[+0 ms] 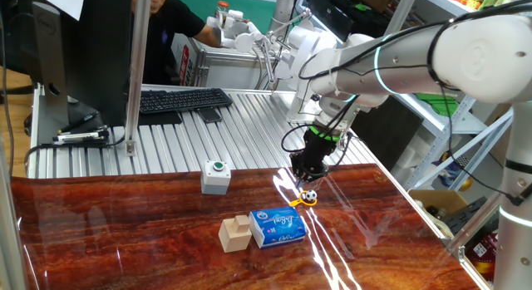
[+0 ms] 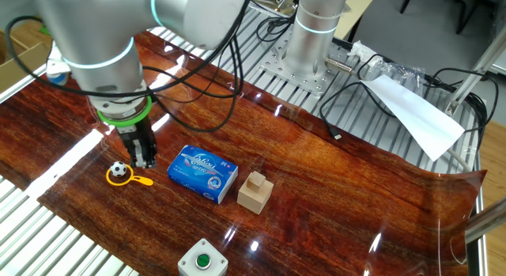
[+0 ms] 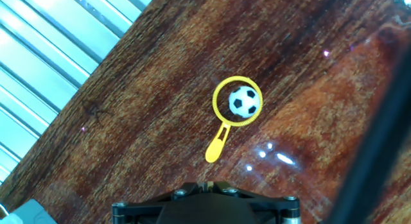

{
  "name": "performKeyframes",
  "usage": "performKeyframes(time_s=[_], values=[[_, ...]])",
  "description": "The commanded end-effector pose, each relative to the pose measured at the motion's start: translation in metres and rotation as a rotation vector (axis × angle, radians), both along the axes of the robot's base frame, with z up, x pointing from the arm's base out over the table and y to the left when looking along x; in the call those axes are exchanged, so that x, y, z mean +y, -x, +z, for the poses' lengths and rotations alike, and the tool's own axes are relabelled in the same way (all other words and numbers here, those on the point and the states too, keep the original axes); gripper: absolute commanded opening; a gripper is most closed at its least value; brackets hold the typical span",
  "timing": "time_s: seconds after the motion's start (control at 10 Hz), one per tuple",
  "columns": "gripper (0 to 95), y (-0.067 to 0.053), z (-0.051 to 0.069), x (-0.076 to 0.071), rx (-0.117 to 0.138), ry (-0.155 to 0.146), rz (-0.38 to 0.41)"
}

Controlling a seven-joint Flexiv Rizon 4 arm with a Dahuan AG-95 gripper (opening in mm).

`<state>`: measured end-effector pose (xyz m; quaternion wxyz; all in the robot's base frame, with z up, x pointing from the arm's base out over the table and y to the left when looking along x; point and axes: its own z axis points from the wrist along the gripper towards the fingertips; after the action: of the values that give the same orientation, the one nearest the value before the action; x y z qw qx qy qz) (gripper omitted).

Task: Remove the bubble ring from the ball

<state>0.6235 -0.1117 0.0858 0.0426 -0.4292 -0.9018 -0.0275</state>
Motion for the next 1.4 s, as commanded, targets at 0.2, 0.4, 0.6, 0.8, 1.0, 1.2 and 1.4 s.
performKeyframes(time_s=[0.2,0.4,0.6,0.8,1.0,1.2,1.4], values=[[0.0,-0.002,-0.001,-0.001,0.026,0.007,-0.107],[0.0,-0.006,-0.006,-0.003,0.021,0.022,-0.139],[0.0,-0.010,-0.013,-0.004,0.011,0.047,-0.157],[0.0,-0.017,-0.017,-0.007,0.007,0.062,-0.201],[0.0,-0.021,-0.023,-0.009,0.005,0.065,-0.244],[0.0,-0.026,-0.032,-0.011,-0.008,0.083,-0.276],[0.0,-0.028,-0.035,-0.013,-0.008,0.085,-0.318]])
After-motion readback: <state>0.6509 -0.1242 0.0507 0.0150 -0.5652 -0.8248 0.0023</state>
